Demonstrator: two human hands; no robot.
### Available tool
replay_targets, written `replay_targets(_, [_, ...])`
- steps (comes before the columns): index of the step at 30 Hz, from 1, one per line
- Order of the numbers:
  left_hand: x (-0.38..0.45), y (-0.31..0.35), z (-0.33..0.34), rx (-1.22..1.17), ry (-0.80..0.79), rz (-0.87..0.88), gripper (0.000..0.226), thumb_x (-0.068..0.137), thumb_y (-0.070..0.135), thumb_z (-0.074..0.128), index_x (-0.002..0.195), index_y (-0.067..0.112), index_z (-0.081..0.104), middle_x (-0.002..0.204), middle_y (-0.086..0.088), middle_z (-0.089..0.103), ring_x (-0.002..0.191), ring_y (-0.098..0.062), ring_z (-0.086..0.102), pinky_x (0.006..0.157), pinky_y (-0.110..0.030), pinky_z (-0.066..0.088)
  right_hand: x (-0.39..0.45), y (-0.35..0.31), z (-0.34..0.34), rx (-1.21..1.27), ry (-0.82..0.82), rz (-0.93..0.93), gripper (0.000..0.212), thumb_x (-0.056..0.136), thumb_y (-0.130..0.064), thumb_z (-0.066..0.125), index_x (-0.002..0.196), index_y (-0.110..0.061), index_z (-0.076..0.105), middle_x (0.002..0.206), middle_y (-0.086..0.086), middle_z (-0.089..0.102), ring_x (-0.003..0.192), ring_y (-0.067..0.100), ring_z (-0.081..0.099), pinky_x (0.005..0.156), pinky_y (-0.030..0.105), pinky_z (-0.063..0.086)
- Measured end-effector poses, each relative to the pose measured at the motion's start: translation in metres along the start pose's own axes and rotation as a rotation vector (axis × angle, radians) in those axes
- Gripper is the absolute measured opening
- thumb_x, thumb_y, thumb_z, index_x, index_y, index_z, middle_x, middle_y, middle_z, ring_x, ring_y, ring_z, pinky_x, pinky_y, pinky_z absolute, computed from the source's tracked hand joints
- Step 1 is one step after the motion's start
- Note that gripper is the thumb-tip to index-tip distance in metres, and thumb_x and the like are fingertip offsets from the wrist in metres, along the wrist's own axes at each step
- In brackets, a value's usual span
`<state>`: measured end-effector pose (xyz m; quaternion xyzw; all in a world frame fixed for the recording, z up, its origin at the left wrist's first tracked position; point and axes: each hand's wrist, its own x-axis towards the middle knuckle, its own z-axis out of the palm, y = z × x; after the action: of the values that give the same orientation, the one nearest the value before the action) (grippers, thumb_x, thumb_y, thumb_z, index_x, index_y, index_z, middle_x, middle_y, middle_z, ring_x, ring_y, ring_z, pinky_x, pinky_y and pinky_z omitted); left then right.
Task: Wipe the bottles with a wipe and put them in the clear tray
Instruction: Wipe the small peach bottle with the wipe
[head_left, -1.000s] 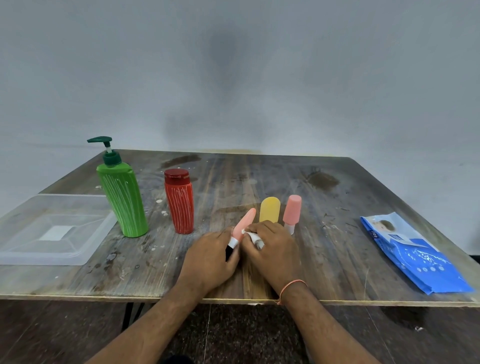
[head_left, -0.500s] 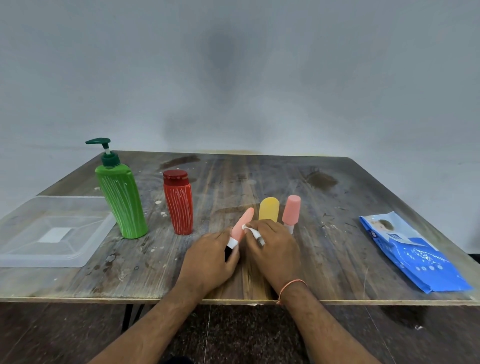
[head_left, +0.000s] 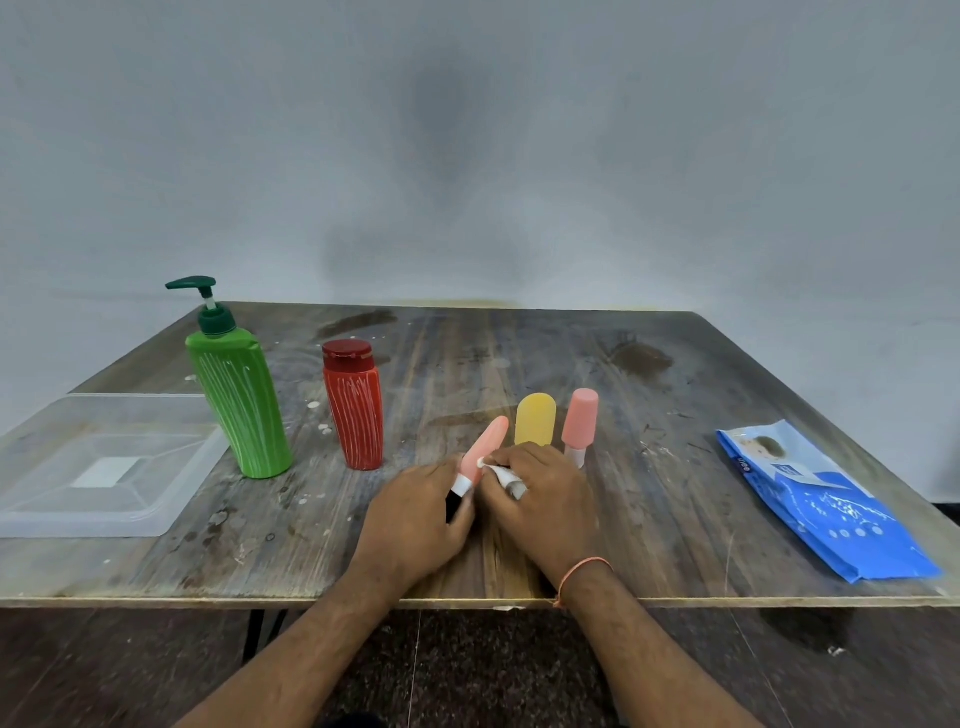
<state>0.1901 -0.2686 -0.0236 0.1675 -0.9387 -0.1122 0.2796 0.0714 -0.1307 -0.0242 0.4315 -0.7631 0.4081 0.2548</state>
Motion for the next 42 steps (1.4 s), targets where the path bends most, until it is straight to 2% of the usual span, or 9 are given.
replay_targets(6, [0.001, -0.002, 0.002, 0.002, -0.015, -0.009, 0.028, 0.100, 0.055, 0.049, 0.110, 0.032, 0.061, 0.095, 0.014, 0.067, 0.083, -0.007, 0.059, 0.076, -0.030, 0.054, 0.002, 0.004, 0.003, -0.008, 0.006, 0.051, 0.015, 0.097, -0.034, 0.068, 0.103, -0.026, 0.079, 0.100, -0.012, 0.077, 0.091, 0.011, 0.068, 0.080, 0.028, 0.055])
replay_targets(9, [-0.001, -0.001, 0.000, -0.029, 0.005, 0.000, 0.030, 0.100, 0.050, 0.054, 0.119, 0.029, 0.064, 0.099, 0.011, 0.071, 0.087, -0.008, 0.062, 0.081, -0.030, 0.055, 0.001, 0.000, -0.002, 0.024, -0.027, 0.015, 0.013, 0.095, -0.032, 0.071, 0.102, -0.025, 0.081, 0.100, -0.013, 0.078, 0.092, 0.008, 0.067, 0.082, 0.024, 0.054])
replay_targets(12, [-0.001, 0.000, -0.001, -0.062, 0.017, 0.005, 0.037, 0.099, 0.046, 0.059, 0.129, 0.024, 0.065, 0.103, 0.008, 0.073, 0.091, -0.011, 0.065, 0.079, -0.027, 0.051, 0.001, -0.001, 0.001, -0.005, -0.017, 0.068, 0.017, 0.092, -0.036, 0.067, 0.096, -0.026, 0.080, 0.094, -0.012, 0.077, 0.087, 0.011, 0.067, 0.077, 0.031, 0.057])
replay_targets(15, [0.001, -0.001, -0.001, -0.068, -0.002, -0.008, 0.032, 0.099, 0.050, 0.058, 0.120, 0.027, 0.066, 0.097, 0.011, 0.069, 0.083, -0.005, 0.058, 0.075, -0.024, 0.047, 0.002, 0.002, 0.003, -0.007, -0.002, 0.109, 0.020, 0.095, -0.038, 0.064, 0.100, -0.026, 0.080, 0.097, -0.012, 0.077, 0.088, 0.013, 0.068, 0.077, 0.035, 0.058])
replay_targets(18, [0.002, -0.005, 0.001, -0.088, -0.028, -0.028, 0.028, 0.098, 0.053, 0.056, 0.107, 0.029, 0.066, 0.089, 0.014, 0.066, 0.078, -0.005, 0.057, 0.072, -0.029, 0.051, 0.002, 0.003, 0.000, 0.035, -0.031, 0.083, 0.018, 0.097, -0.036, 0.066, 0.104, -0.027, 0.080, 0.101, -0.013, 0.077, 0.092, 0.010, 0.068, 0.081, 0.032, 0.057])
replay_targets(25, [0.007, -0.011, 0.000, -0.260, -0.100, -0.062, 0.032, 0.093, 0.056, 0.056, 0.107, 0.032, 0.070, 0.081, 0.017, 0.069, 0.073, -0.003, 0.063, 0.065, -0.034, 0.054, 0.002, 0.001, 0.001, 0.010, -0.029, 0.128, 0.020, 0.092, -0.039, 0.064, 0.099, -0.028, 0.080, 0.098, -0.015, 0.077, 0.088, 0.009, 0.068, 0.076, 0.032, 0.058])
replay_targets(30, [0.007, -0.012, -0.001, -0.349, -0.132, -0.072, 0.021, 0.096, 0.045, 0.066, 0.114, 0.035, 0.071, 0.084, 0.022, 0.071, 0.078, 0.000, 0.066, 0.066, -0.029, 0.054, 0.003, 0.002, -0.003, 0.081, -0.038, 0.086, 0.020, 0.095, -0.037, 0.066, 0.103, -0.026, 0.081, 0.101, -0.014, 0.078, 0.093, 0.007, 0.068, 0.081, 0.028, 0.057])
replay_targets(38, [0.010, -0.013, -0.002, -0.368, -0.176, -0.081, 0.039, 0.090, 0.062, 0.054, 0.112, 0.033, 0.070, 0.083, 0.016, 0.072, 0.074, -0.006, 0.066, 0.067, -0.043, 0.056, 0.002, 0.001, -0.003, 0.022, -0.009, 0.126, 0.026, 0.096, -0.042, 0.061, 0.104, -0.027, 0.080, 0.102, -0.013, 0.077, 0.092, 0.008, 0.067, 0.081, 0.022, 0.052])
replay_targets(42, [0.010, -0.012, -0.004, -0.411, -0.206, -0.087, 0.036, 0.093, 0.057, 0.058, 0.119, 0.033, 0.069, 0.092, 0.018, 0.075, 0.081, -0.004, 0.069, 0.073, -0.043, 0.058, 0.001, -0.001, -0.004, 0.074, -0.032, 0.081, 0.017, 0.094, -0.036, 0.069, 0.103, -0.027, 0.080, 0.101, -0.015, 0.077, 0.093, 0.006, 0.067, 0.082, 0.023, 0.054])
